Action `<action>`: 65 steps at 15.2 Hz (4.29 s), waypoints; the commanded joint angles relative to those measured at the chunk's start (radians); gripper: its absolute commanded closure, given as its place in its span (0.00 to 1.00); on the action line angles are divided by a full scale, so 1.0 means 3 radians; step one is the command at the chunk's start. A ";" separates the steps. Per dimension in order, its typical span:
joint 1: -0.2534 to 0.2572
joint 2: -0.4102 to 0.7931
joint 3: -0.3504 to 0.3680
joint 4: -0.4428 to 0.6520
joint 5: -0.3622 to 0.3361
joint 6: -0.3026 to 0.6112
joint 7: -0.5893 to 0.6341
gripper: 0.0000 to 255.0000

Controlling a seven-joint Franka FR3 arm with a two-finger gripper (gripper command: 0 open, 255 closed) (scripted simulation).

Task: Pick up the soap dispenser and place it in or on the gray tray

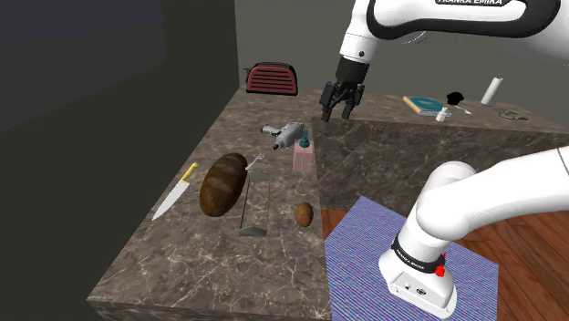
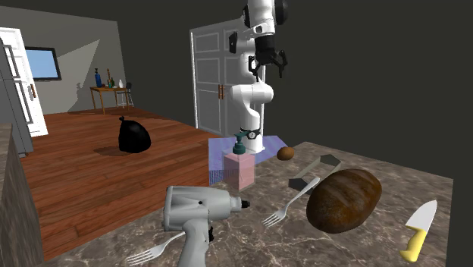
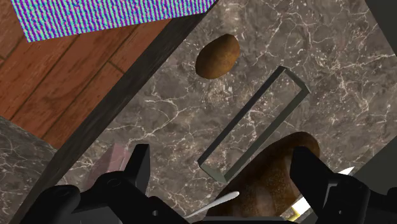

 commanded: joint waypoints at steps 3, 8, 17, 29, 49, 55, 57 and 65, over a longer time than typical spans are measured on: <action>-0.0027 0.0245 -0.0043 0.0061 -0.0047 0.0125 -0.0042 0.00; -0.0088 0.0877 -0.0150 0.0279 -0.0144 0.0395 -0.0137 0.00; -0.0189 0.2048 -0.0336 0.0898 -0.0238 0.0701 -0.0282 0.00; -0.0281 0.2940 -0.0440 0.1341 -0.0225 0.0978 -0.0386 0.00; -0.0280 0.2968 -0.0438 0.1258 -0.0216 0.1090 -0.0392 1.00; -0.0278 0.2873 -0.0440 0.1417 -0.0241 0.0837 -0.0369 1.00; -0.0277 0.2847 -0.0440 0.1476 -0.0248 0.0752 -0.0363 1.00; -0.0275 0.2768 -0.0441 0.1744 -0.0267 0.0408 -0.0342 1.00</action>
